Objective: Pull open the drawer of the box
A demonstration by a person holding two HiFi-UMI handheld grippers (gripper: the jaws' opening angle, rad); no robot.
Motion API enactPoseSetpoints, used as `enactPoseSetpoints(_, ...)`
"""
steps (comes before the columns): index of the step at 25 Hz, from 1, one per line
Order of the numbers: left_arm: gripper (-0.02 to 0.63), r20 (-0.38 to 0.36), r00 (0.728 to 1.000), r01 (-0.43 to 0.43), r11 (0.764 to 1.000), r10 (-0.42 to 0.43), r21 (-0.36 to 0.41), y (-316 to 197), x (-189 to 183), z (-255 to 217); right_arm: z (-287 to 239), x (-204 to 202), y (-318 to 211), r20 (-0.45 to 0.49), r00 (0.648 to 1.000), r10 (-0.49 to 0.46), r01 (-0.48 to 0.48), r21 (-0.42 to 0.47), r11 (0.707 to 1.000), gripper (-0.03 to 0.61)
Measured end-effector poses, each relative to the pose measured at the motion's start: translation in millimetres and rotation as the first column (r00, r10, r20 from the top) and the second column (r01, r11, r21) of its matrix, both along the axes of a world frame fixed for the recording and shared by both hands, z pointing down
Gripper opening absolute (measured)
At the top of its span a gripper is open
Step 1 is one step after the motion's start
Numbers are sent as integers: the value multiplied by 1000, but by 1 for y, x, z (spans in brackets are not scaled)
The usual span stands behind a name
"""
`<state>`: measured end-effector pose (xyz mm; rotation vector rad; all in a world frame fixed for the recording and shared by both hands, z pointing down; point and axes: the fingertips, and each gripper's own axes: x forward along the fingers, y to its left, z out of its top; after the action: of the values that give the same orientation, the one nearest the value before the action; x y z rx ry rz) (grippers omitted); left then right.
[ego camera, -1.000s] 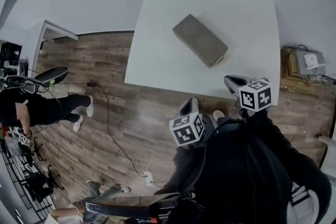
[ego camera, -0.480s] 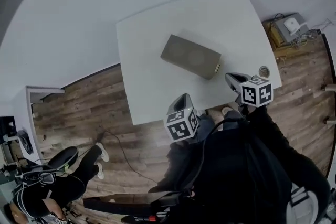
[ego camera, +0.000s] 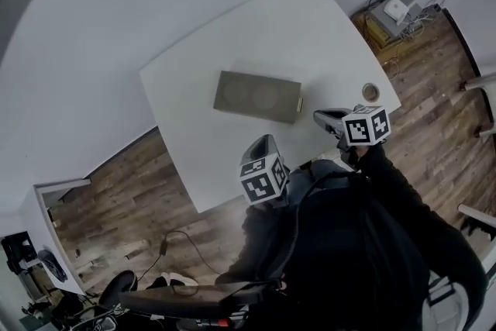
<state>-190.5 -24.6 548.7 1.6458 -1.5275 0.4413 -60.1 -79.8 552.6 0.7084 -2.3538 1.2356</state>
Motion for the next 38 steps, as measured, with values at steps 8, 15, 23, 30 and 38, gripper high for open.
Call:
enactPoseSetpoints(8, -3, -44, 999, 31, 1000, -31, -5, -18, 18, 8, 16, -1, -19, 132, 991, 2, 12, -103, 995, -8)
enactPoseSetpoints(15, -3, -67, 997, 29, 999, -27, 22, -41, 23, 6, 32, -9, -27, 188, 982, -3, 47, -231, 972, 20)
enactPoseSetpoints(23, -3, -78, 997, 17, 1000, -16, 18, -60, 25, 9, 52, -25, -42, 185, 982, 28, 33, -319, 947, 75)
enactPoseSetpoints(30, -3, -88, 996, 24, 1000, -25, -18, -59, 27, 20, 64, -24, -44, 168, 985, 30, 31, -348, 937, 70)
enactPoseSetpoints(38, -3, -93, 996, 14, 999, -17, -32, -60, 29, 26, 66, -25, -45, 213, 976, 48, 38, -381, 924, 50)
